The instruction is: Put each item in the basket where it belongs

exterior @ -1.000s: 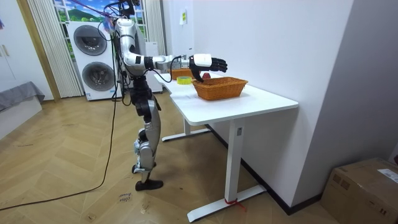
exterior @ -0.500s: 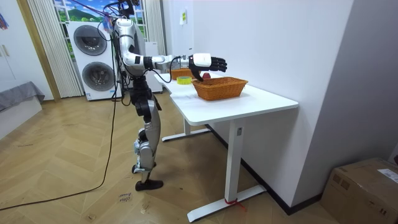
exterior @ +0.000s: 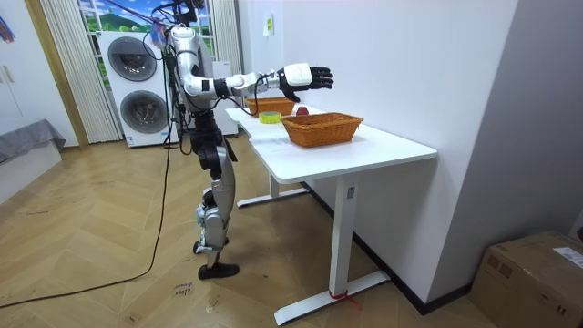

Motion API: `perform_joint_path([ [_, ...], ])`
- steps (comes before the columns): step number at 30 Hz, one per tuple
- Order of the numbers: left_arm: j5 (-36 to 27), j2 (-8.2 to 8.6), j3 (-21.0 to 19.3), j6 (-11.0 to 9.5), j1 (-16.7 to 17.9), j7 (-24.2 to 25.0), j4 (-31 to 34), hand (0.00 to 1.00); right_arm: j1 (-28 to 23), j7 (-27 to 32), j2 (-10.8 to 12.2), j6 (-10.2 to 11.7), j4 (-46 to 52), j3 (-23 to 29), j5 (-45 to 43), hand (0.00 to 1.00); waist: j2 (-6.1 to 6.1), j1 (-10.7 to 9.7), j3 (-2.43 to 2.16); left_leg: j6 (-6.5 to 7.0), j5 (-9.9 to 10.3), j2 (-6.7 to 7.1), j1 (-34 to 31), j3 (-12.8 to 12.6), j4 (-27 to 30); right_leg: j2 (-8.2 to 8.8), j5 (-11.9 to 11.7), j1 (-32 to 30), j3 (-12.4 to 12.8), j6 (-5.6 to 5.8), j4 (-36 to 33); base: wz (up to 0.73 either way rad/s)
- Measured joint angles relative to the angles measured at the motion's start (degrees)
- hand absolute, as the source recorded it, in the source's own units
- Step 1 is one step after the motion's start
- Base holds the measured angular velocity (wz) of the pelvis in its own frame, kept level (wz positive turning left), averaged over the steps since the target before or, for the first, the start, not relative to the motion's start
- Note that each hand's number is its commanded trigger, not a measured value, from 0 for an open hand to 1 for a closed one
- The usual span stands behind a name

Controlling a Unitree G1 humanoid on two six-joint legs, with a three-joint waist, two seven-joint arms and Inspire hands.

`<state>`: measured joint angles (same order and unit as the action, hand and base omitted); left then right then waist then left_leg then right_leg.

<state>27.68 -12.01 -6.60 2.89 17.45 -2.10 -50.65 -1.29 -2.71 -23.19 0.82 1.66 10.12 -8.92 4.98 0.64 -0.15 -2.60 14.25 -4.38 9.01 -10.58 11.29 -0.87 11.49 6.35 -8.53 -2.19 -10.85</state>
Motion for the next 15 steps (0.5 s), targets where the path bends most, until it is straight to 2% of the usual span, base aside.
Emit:
perform_joint_path([
  [6,0.01,0.02,0.1,0.86,-0.18,-0.28,-0.09,0.0,1.53,0.12,0.93,-0.38,1.72,-0.23,1.22,0.0,-0.05,1.23,0.02,0.01,-0.01,-0.02,-0.3,0.12,0.07,0.17,0.0,-0.44,-0.4,0.0,-0.49,0.01],
  [8,0.05,0.02,0.14,0.92,-0.16,-0.58,-0.08,0.0,2.38,0.26,0.96,-0.67,1.72,-1.74,2.96,0.0,0.02,1.47,0.08,0.01,-0.01,-0.05,-0.42,0.42,0.06,0.21,0.0,-0.28,-0.76,0.0,-0.86,0.04],
  [11,0.09,0.01,0.13,1.77,-0.43,-1.33,0.03,0.0,3.53,0.23,1.02,-0.94,1.72,-5.25,4.12,0.0,-0.01,2.32,0.59,0.02,0.0,0.08,-0.71,1.45,0.22,0.36,0.01,0.18,-1.58,0.02,-0.6,0.12],
  [15,0.4,0.01,0.14,2.17,-0.81,-1.38,-0.06,0.0,3.55,-0.12,1.27,-0.98,1.7,-7.16,4.15,0.0,0.07,3.94,0.53,0.02,0.0,0.25,-0.75,1.97,0.5,0.59,0.03,0.77,-2.54,0.06,0.31,0.15],
])
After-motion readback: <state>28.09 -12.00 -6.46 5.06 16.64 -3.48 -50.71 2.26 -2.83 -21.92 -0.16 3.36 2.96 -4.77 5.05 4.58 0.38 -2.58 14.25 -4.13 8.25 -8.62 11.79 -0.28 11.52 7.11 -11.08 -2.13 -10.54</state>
